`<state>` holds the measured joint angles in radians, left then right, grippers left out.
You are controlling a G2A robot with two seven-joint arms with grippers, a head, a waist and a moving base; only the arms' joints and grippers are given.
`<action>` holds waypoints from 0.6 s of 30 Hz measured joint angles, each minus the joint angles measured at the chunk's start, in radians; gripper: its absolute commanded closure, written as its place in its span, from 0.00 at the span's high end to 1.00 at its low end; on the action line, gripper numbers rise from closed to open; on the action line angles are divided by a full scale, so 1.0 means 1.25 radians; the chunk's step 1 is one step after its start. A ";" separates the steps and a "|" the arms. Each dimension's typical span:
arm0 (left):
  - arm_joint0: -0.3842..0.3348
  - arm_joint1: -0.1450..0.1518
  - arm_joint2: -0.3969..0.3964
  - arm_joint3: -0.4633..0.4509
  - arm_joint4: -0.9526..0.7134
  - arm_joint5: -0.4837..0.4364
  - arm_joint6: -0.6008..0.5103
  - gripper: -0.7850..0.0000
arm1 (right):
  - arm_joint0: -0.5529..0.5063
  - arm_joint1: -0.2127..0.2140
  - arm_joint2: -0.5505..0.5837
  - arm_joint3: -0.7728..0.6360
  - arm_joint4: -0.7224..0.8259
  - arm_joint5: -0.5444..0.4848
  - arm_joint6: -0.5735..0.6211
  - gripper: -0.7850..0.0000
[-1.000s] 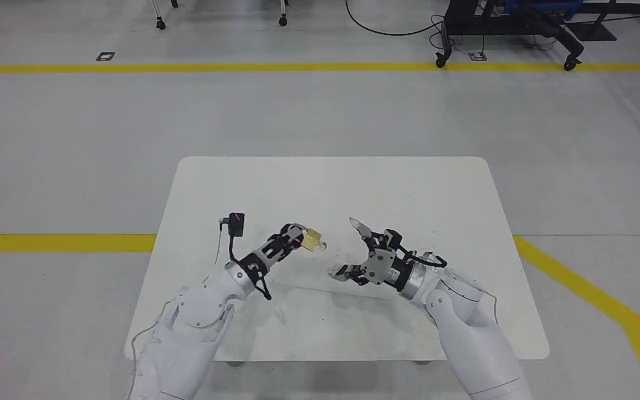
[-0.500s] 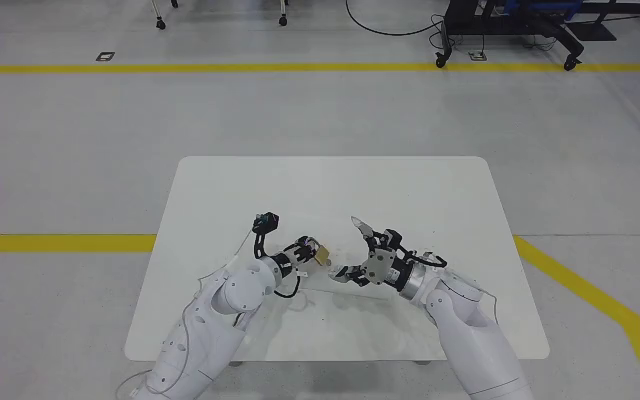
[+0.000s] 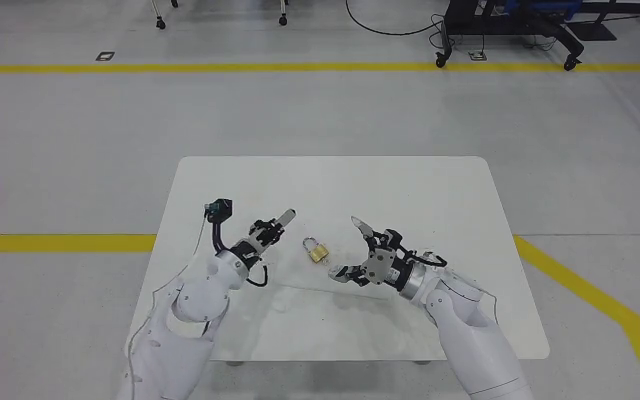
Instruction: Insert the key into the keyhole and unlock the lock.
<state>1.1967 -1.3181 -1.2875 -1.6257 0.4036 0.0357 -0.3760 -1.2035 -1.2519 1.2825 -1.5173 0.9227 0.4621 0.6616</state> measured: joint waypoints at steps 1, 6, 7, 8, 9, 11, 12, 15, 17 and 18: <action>0.022 0.006 -0.021 -0.030 0.039 -0.015 0.009 1.00 | -0.004 0.002 0.002 -0.013 -0.029 -0.030 -0.015 1.00; 0.103 0.021 -0.091 -0.131 0.146 -0.008 0.059 1.00 | -0.065 0.024 0.093 -0.046 -0.222 -0.256 -0.009 1.00; 0.121 0.023 -0.105 -0.150 0.172 -0.008 0.075 1.00 | -0.085 0.029 0.121 -0.062 -0.271 -0.302 -0.044 1.00; 0.134 0.025 -0.115 -0.162 0.193 -0.009 0.088 1.00 | -0.100 0.031 0.139 -0.076 -0.305 -0.331 -0.075 1.00; 0.147 0.027 -0.124 -0.172 0.213 -0.009 0.103 1.00 | -0.114 0.033 0.154 -0.090 -0.335 -0.356 -0.104 1.00; 0.180 0.028 -0.140 -0.190 0.247 -0.004 0.145 1.00 | -0.141 0.036 0.188 -0.118 -0.393 -0.409 -0.167 1.00; 0.194 0.029 -0.146 -0.196 0.258 -0.003 0.162 1.00 | -0.151 0.037 0.201 -0.126 -0.424 -0.430 -0.199 1.00; 0.237 0.032 -0.170 -0.209 0.315 0.014 0.203 1.00 | -0.180 0.039 0.229 -0.152 -0.578 -0.477 -0.350 1.00; 0.261 0.035 -0.188 -0.211 0.369 0.036 0.217 1.00 | -0.194 0.037 0.230 -0.164 -0.691 -0.480 -0.466 1.00; 0.270 0.037 -0.196 -0.209 0.396 0.045 0.219 1.00 | -0.198 0.035 0.224 -0.167 -0.731 -0.474 -0.505 1.00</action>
<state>1.5347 -1.2723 -1.5321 -1.8873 0.8985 0.0925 -0.1021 -1.4515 -1.2077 1.5624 -1.7257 0.0095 -0.1299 0.0299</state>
